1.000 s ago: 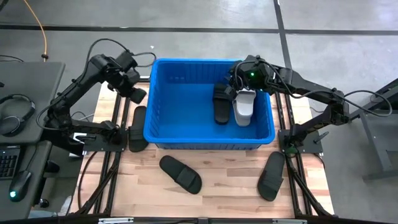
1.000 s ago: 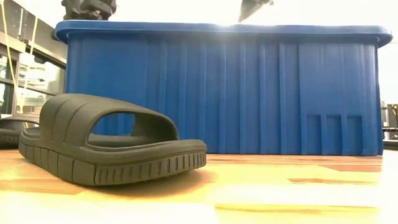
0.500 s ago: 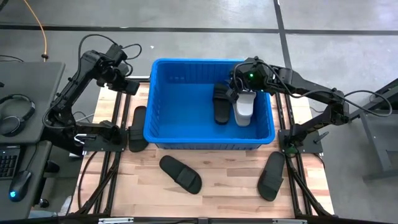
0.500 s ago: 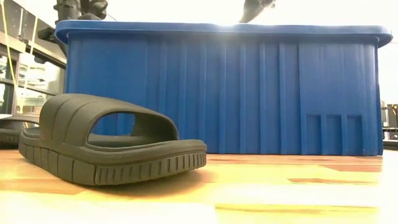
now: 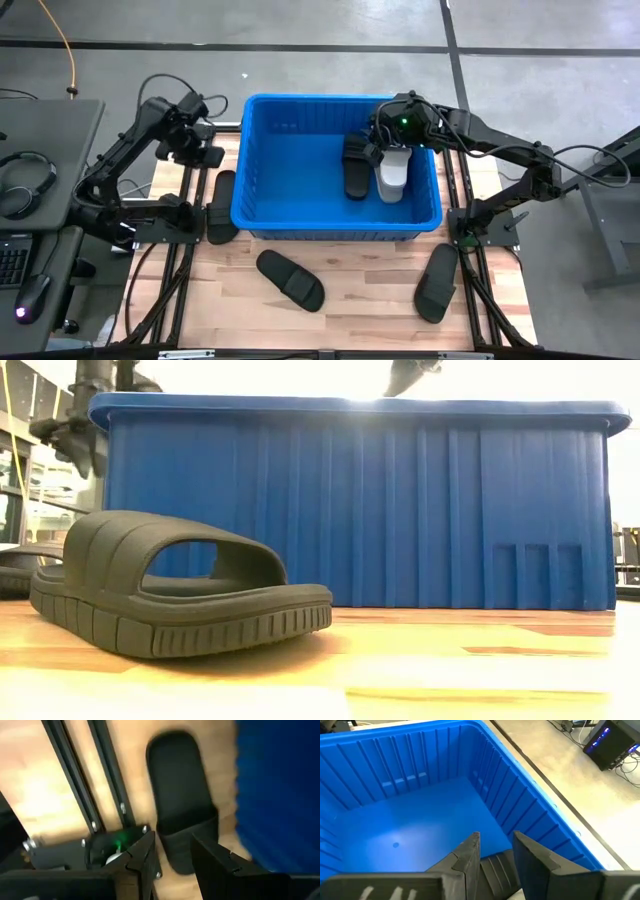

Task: Pick and place slides into bin
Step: Put the left black slide into the blue bin

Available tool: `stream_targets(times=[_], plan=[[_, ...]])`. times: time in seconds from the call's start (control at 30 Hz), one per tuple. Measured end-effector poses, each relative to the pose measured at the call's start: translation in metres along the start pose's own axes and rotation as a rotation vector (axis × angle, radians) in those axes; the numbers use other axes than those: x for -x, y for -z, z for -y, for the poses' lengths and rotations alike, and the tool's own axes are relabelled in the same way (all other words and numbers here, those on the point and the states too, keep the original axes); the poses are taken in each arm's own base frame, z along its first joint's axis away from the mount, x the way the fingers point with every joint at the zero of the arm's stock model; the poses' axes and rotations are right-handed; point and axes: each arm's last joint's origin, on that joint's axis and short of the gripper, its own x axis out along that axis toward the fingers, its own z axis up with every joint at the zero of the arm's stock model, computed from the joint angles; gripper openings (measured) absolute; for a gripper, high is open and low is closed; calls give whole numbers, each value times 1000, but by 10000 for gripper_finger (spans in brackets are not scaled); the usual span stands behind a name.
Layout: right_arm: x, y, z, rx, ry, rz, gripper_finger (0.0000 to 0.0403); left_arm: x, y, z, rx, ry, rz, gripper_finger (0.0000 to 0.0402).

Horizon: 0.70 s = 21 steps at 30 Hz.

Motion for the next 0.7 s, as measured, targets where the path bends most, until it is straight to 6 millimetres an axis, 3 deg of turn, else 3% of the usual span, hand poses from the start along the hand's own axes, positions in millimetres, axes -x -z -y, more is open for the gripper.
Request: stream_targets(times=[0.37, 0.7], plan=[[0, 0, -1, 7, -23, 0, 105, -42, 2, -7, 50, -93, -120, 110], [0, 0, -1, 25, -26, 1, 105, -44, 1, -6, -159, -64, -119, 110]])
